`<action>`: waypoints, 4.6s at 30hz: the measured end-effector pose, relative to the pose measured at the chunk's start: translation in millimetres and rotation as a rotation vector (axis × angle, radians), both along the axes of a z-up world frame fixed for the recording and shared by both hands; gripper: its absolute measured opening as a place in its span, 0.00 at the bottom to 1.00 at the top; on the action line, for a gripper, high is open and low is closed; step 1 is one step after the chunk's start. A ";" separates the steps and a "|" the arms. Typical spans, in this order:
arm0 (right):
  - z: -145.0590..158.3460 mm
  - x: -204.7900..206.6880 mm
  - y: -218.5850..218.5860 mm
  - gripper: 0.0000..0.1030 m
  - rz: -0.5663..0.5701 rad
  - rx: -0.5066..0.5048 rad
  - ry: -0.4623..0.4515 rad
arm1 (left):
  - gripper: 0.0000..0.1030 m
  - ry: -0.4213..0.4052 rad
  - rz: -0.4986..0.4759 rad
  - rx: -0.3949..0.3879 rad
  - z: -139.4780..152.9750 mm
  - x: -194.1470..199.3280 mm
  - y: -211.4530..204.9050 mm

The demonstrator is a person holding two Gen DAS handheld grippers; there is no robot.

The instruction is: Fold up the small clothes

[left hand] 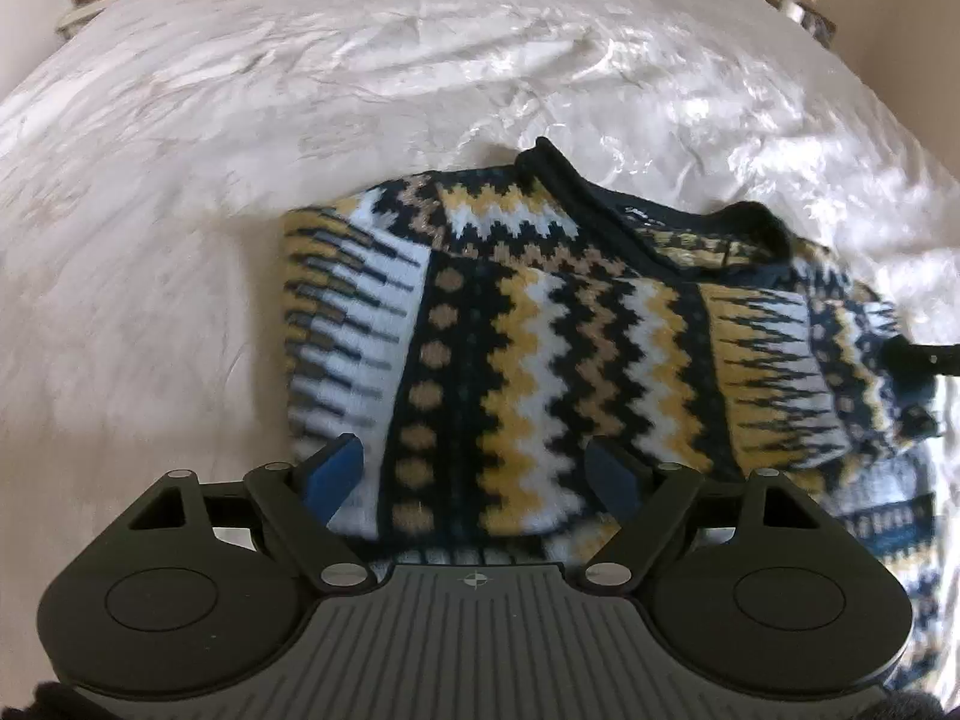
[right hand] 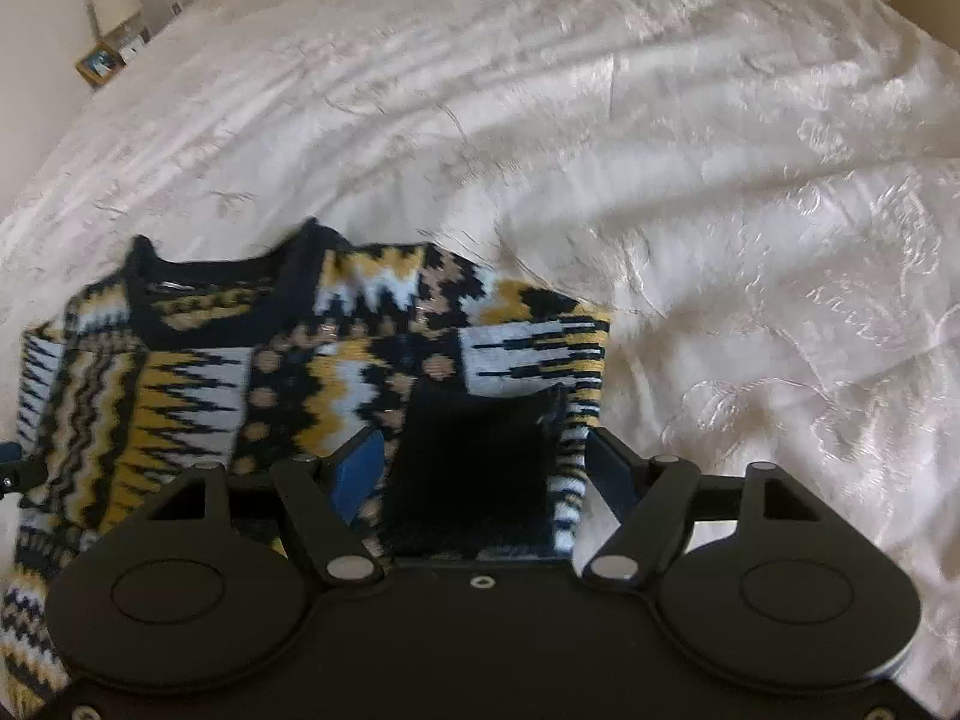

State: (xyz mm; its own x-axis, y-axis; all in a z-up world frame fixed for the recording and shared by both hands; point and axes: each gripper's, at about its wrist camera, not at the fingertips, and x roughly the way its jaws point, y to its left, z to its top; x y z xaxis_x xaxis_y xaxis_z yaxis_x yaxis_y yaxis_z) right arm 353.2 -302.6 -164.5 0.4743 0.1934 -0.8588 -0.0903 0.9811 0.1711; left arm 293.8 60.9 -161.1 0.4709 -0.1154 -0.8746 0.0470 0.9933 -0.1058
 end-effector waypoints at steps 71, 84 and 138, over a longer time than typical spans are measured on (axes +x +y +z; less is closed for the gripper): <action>-5.2 -256.6 11.4 0.75 -0.031 0.106 0.106 | 0.65 0.085 0.004 -0.074 -19.8 -237.9 22.6; -3.4 -330.0 39.0 0.75 -0.003 0.075 0.103 | 0.67 0.105 -0.080 -0.083 -51.6 -269.4 18.6; -51.1 -305.4 18.9 0.13 -0.070 0.327 0.230 | 0.21 0.002 -0.076 -0.173 -42.4 -268.4 19.8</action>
State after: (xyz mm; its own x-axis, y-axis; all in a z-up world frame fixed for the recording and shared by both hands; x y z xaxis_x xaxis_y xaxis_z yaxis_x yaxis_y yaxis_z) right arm 47.8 -283.6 -215.6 0.2985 0.4477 -0.8429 0.0521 0.8742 0.4828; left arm 25.4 80.7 -203.4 0.4536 -0.2995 -0.8394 0.1209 0.9538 -0.2750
